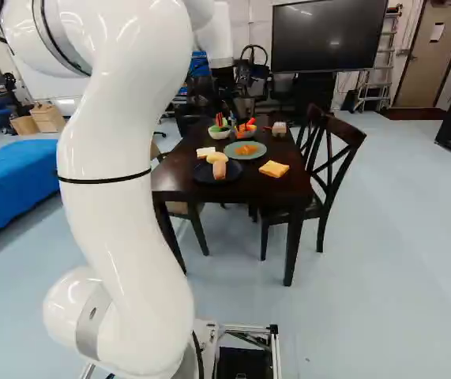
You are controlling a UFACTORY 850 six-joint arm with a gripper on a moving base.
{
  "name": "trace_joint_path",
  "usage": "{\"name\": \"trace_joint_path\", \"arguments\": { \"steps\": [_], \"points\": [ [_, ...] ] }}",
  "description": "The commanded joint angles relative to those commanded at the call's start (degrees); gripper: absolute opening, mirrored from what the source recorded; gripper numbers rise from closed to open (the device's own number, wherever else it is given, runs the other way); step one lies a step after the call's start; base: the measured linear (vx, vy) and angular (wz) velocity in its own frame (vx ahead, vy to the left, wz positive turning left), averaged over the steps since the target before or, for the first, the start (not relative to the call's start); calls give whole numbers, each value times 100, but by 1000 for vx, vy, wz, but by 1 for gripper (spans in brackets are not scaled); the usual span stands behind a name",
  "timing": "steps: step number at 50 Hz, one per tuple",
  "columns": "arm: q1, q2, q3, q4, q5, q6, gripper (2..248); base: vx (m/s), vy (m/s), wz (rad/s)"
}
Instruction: Move the croissant to the empty plate
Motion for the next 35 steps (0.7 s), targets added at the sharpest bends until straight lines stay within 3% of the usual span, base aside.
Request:
{"name": "trace_joint_path", "arguments": {
  "steps": [35],
  "points": [
    [0, 0, 0, 0, 0, 0, 247, -166, 2, 13]
  ]
}}
